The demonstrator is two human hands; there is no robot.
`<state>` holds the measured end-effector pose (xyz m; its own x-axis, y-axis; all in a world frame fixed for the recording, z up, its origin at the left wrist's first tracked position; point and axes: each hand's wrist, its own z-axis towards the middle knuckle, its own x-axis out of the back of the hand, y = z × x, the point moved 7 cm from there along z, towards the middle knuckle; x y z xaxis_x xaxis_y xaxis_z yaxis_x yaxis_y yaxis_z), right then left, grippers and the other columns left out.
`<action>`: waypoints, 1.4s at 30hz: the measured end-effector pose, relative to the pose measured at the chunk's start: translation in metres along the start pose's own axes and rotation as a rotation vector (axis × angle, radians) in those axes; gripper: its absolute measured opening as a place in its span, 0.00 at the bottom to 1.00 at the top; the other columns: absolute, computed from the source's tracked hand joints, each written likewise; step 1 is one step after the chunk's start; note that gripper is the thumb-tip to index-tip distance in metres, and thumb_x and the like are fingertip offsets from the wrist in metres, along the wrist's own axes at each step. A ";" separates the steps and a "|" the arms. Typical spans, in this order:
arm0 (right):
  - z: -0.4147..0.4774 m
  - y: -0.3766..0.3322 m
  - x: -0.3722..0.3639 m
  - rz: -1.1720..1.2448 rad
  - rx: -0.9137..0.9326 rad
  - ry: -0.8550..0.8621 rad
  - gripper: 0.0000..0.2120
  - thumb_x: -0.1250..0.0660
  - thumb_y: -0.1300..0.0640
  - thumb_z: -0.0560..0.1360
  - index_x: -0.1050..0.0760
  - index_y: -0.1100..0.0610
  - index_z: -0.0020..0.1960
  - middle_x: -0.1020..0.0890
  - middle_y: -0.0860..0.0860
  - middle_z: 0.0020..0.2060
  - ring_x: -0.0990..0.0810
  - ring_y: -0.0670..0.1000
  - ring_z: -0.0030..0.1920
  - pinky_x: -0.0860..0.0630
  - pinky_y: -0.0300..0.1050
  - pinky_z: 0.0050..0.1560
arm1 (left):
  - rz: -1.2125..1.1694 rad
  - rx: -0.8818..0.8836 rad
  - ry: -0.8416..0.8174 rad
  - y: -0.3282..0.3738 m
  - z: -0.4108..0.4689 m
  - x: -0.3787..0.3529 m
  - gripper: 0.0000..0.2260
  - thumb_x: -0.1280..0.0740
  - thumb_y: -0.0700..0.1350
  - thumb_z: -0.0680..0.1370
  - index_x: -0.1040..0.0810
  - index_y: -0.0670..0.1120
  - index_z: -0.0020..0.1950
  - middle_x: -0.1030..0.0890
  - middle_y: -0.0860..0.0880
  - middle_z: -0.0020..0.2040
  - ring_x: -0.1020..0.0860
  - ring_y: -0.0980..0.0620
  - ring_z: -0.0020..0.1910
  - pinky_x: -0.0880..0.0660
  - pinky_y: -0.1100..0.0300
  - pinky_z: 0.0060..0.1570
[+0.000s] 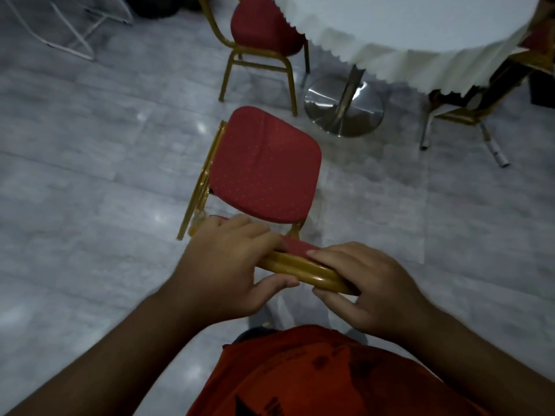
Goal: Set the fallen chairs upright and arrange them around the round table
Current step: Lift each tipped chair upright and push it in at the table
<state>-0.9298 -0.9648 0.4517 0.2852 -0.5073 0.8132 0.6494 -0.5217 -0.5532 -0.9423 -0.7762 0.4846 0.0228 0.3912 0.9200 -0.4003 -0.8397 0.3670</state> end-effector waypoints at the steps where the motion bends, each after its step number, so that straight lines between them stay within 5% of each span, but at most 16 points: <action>1: -0.001 0.002 -0.002 -0.011 -0.007 0.013 0.20 0.30 0.45 0.78 0.21 0.53 0.66 0.17 0.46 0.57 0.19 0.45 0.56 0.23 0.43 0.51 | -0.010 0.017 -0.018 -0.009 -0.005 0.005 0.17 0.34 0.67 0.76 0.18 0.56 0.54 0.18 0.59 0.46 0.21 0.56 0.46 0.27 0.52 0.45; 7: 0.023 -0.009 -0.019 -0.111 0.068 0.010 0.17 0.35 0.41 0.80 0.18 0.53 0.56 0.16 0.46 0.48 0.19 0.46 0.45 0.24 0.41 0.42 | 0.114 -0.063 0.034 -0.040 -0.013 0.013 0.23 0.36 0.72 0.75 0.16 0.55 0.53 0.16 0.57 0.47 0.18 0.54 0.44 0.26 0.57 0.41; 11: 0.033 0.000 -0.015 -0.093 -0.115 0.092 0.22 0.41 0.34 0.80 0.21 0.51 0.56 0.20 0.44 0.45 0.25 0.44 0.45 0.26 0.41 0.42 | 0.173 -0.066 0.205 -0.050 -0.005 0.009 0.23 0.32 0.69 0.75 0.16 0.50 0.44 0.18 0.54 0.38 0.21 0.52 0.34 0.33 0.63 0.34; 18: 0.028 0.035 0.013 -0.145 -0.248 0.179 0.20 0.40 0.35 0.79 0.22 0.50 0.54 0.22 0.43 0.45 0.26 0.47 0.46 0.26 0.53 0.47 | 0.097 -0.035 0.413 -0.034 0.022 -0.013 0.22 0.30 0.68 0.75 0.17 0.49 0.42 0.18 0.53 0.36 0.21 0.51 0.33 0.29 0.57 0.29; 25: -0.005 0.070 0.050 -0.187 -0.344 0.258 0.20 0.39 0.34 0.77 0.21 0.49 0.52 0.26 0.38 0.43 0.30 0.42 0.43 0.29 0.45 0.42 | 0.044 -0.163 0.342 -0.006 0.083 -0.040 0.23 0.32 0.70 0.75 0.18 0.50 0.42 0.19 0.54 0.36 0.22 0.52 0.34 0.31 0.57 0.31; 33: -0.030 0.142 0.077 -0.132 -0.388 0.257 0.19 0.41 0.33 0.79 0.21 0.46 0.51 0.23 0.38 0.45 0.30 0.42 0.47 0.33 0.47 0.50 | -0.016 -0.235 0.232 0.029 0.148 -0.095 0.23 0.36 0.67 0.78 0.20 0.47 0.42 0.24 0.53 0.36 0.28 0.54 0.34 0.36 0.62 0.34; 39: -0.050 0.178 0.105 -0.158 -0.389 0.190 0.22 0.42 0.28 0.76 0.24 0.44 0.54 0.23 0.38 0.48 0.26 0.44 0.50 0.30 0.49 0.51 | -0.205 -0.088 0.083 0.068 0.172 -0.101 0.20 0.30 0.70 0.72 0.18 0.54 0.50 0.21 0.61 0.46 0.25 0.60 0.45 0.29 0.58 0.44; 42: -0.045 0.185 0.110 -0.165 -0.332 0.182 0.15 0.40 0.35 0.76 0.27 0.45 0.52 0.26 0.40 0.45 0.27 0.45 0.47 0.29 0.51 0.47 | -0.129 -0.052 0.117 0.087 0.189 -0.107 0.21 0.33 0.72 0.73 0.19 0.54 0.44 0.22 0.60 0.42 0.26 0.59 0.41 0.30 0.59 0.41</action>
<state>-0.8101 -1.1479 0.4306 0.0476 -0.4958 0.8671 0.4045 -0.7842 -0.4705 -0.8068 -0.9622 0.4441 -0.0287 0.5385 0.8422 -0.4476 -0.7602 0.4708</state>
